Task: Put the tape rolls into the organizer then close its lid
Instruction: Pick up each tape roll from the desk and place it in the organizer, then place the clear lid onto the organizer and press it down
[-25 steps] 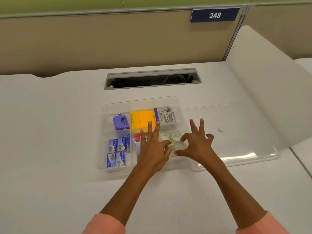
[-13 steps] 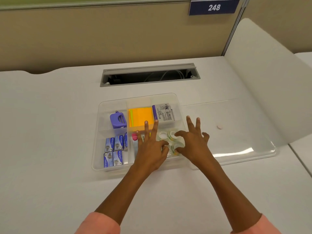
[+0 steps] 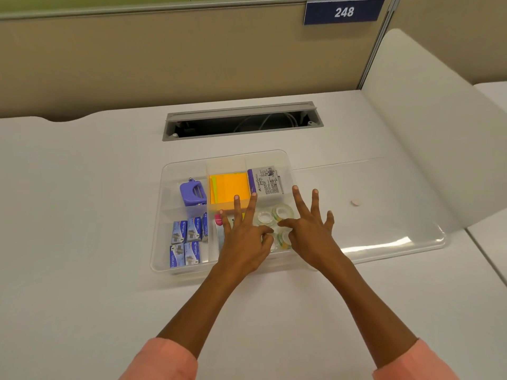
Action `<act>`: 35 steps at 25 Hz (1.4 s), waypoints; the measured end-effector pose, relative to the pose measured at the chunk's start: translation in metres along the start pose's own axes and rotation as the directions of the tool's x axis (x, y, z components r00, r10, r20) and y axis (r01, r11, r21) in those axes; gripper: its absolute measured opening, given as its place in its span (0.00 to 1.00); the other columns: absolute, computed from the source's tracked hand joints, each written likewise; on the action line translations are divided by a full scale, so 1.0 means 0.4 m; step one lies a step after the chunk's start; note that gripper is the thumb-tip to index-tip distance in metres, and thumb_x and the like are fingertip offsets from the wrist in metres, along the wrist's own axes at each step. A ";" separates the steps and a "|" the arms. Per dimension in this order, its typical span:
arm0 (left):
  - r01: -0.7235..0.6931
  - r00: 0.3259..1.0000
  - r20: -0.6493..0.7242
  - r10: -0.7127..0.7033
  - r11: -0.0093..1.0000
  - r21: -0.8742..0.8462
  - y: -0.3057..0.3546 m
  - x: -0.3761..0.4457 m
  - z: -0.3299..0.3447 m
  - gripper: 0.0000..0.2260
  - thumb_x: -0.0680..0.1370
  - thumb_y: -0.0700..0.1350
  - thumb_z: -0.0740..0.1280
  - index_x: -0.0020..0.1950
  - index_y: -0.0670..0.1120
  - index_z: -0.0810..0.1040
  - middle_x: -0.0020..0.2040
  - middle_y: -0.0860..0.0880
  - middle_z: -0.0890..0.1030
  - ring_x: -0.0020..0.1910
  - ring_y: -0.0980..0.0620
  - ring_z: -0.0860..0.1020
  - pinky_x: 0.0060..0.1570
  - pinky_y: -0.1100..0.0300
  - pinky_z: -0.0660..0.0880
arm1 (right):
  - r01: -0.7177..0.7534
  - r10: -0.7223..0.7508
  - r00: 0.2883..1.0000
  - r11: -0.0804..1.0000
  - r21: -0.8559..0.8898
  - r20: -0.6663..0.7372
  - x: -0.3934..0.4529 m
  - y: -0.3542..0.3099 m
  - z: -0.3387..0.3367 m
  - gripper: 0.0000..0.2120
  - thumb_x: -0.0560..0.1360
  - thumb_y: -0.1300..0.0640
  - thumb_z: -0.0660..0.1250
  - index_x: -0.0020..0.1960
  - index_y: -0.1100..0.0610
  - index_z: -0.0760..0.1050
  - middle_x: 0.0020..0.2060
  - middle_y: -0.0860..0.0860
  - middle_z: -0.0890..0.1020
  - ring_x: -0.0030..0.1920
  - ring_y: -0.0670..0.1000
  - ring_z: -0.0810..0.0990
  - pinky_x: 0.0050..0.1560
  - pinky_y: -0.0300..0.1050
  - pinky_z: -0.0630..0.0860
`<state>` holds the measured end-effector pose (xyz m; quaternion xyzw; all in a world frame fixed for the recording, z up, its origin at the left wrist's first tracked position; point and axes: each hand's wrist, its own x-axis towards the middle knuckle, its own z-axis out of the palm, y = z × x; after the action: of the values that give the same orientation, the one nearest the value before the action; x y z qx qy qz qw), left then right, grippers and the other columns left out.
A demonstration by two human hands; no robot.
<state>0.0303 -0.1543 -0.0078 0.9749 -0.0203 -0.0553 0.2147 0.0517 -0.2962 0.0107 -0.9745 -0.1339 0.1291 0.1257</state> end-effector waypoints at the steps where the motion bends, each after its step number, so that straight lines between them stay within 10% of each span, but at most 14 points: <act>1: 0.002 1.000 -0.001 -0.002 1.000 -0.002 0.001 -0.001 -0.001 0.14 0.77 0.55 0.57 0.57 0.54 0.78 0.77 0.51 0.42 0.74 0.44 0.34 0.70 0.40 0.34 | 0.003 -0.003 1.000 1.000 0.002 -0.009 -0.003 0.001 0.000 0.14 0.76 0.56 0.63 0.60 0.47 0.75 0.76 0.52 0.37 0.73 0.61 0.30 0.71 0.70 0.42; 7: 0.007 1.000 0.014 -0.007 1.000 0.006 0.003 -0.003 0.001 0.13 0.77 0.54 0.57 0.55 0.55 0.78 0.77 0.51 0.41 0.74 0.45 0.34 0.70 0.36 0.35 | 0.022 -0.019 0.999 0.995 0.094 -0.026 -0.009 0.012 -0.001 0.17 0.76 0.60 0.62 0.63 0.49 0.72 0.77 0.54 0.41 0.75 0.61 0.34 0.72 0.69 0.47; 13: -0.015 0.999 0.031 0.016 0.999 -0.042 0.003 -0.008 -0.011 0.14 0.78 0.52 0.56 0.61 0.55 0.75 0.77 0.50 0.41 0.74 0.45 0.34 0.70 0.32 0.39 | -0.026 0.244 0.854 0.902 0.431 -0.460 -0.076 0.131 -0.056 0.16 0.68 0.71 0.61 0.51 0.56 0.77 0.58 0.57 0.74 0.56 0.57 0.76 0.49 0.50 0.76; 18: -0.017 0.998 -0.063 0.010 0.993 -0.115 0.001 -0.013 -0.020 0.14 0.78 0.47 0.56 0.62 0.52 0.74 0.77 0.46 0.47 0.75 0.45 0.37 0.71 0.36 0.37 | -0.154 0.170 0.981 0.975 0.160 -0.092 -0.151 0.185 -0.011 0.13 0.65 0.49 0.74 0.45 0.54 0.78 0.42 0.51 0.79 0.45 0.53 0.78 0.49 0.49 0.72; 23: -0.031 0.990 -0.137 0.016 0.994 -0.108 -0.003 -0.027 -0.035 0.14 0.78 0.45 0.56 0.62 0.50 0.73 0.77 0.45 0.50 0.75 0.45 0.40 0.71 0.39 0.37 | -0.090 0.093 0.992 0.995 0.034 -0.085 -0.149 0.187 0.009 0.09 0.66 0.54 0.73 0.44 0.55 0.78 0.40 0.50 0.82 0.43 0.53 0.79 0.42 0.45 0.67; 28: -0.048 0.979 -0.202 0.018 0.988 -0.144 -0.012 -0.036 -0.056 0.14 0.78 0.43 0.57 0.62 0.50 0.73 0.77 0.44 0.51 0.76 0.45 0.42 0.71 0.39 0.38 | 0.145 -0.240 0.960 0.868 -0.474 -0.146 -0.137 0.200 0.031 0.12 0.57 0.68 0.72 0.33 0.54 0.73 0.27 0.49 0.76 0.27 0.52 0.74 0.28 0.44 0.69; 35: -0.078 0.967 -0.250 0.042 0.988 -0.135 -0.026 -0.025 -0.074 0.15 0.78 0.43 0.57 0.64 0.49 0.71 0.76 0.44 0.52 0.76 0.45 0.43 0.71 0.39 0.40 | -0.086 -0.212 0.819 0.874 -0.478 -0.534 -0.102 0.229 -0.063 0.15 0.57 0.74 0.64 0.34 0.57 0.68 0.28 0.51 0.73 0.30 0.52 0.71 0.24 0.42 0.63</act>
<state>0.0241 -0.1317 0.0156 0.9551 -0.0190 0.0713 0.2869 0.0417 -0.3990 0.0176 -0.9624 -0.1513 -0.2102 -0.0821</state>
